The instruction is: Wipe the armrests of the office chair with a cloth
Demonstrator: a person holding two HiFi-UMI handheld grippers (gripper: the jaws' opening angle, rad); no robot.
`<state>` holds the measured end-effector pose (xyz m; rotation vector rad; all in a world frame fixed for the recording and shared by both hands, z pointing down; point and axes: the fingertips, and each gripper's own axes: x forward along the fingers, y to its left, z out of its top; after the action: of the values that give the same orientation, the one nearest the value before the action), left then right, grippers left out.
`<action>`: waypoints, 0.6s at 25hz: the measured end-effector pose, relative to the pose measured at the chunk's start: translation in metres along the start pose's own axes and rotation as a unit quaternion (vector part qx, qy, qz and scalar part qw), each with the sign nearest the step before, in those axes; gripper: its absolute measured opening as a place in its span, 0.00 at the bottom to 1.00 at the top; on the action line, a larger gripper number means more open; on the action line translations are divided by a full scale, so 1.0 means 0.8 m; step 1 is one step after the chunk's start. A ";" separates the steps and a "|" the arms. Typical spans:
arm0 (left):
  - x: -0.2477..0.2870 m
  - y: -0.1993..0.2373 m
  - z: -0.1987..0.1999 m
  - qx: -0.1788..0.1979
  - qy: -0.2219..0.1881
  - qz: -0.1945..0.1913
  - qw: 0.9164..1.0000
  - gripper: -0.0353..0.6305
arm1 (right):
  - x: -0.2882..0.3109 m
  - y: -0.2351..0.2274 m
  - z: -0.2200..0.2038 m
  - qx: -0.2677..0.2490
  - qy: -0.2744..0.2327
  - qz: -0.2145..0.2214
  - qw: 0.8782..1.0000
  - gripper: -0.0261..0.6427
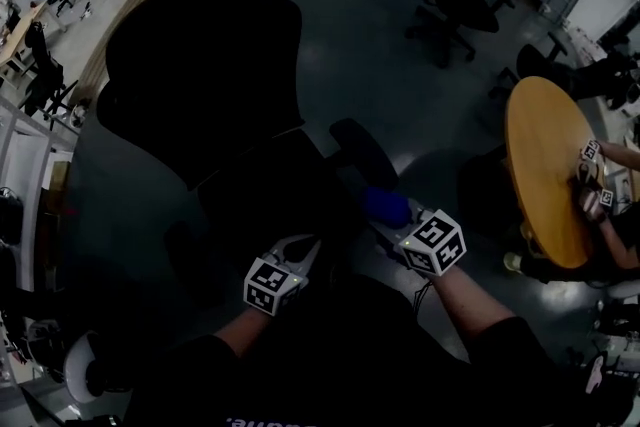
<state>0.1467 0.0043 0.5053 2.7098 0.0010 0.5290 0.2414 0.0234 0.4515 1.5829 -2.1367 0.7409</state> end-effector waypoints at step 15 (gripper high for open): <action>0.093 -0.019 0.020 -0.006 0.019 0.011 1.000 0.08 | 0.015 -0.159 0.069 -0.033 -0.030 0.022 0.999 0.16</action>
<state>0.2230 0.0182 0.5131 2.6899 -0.0213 0.5837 0.3603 -0.0486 0.4389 1.5470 -2.2215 0.6376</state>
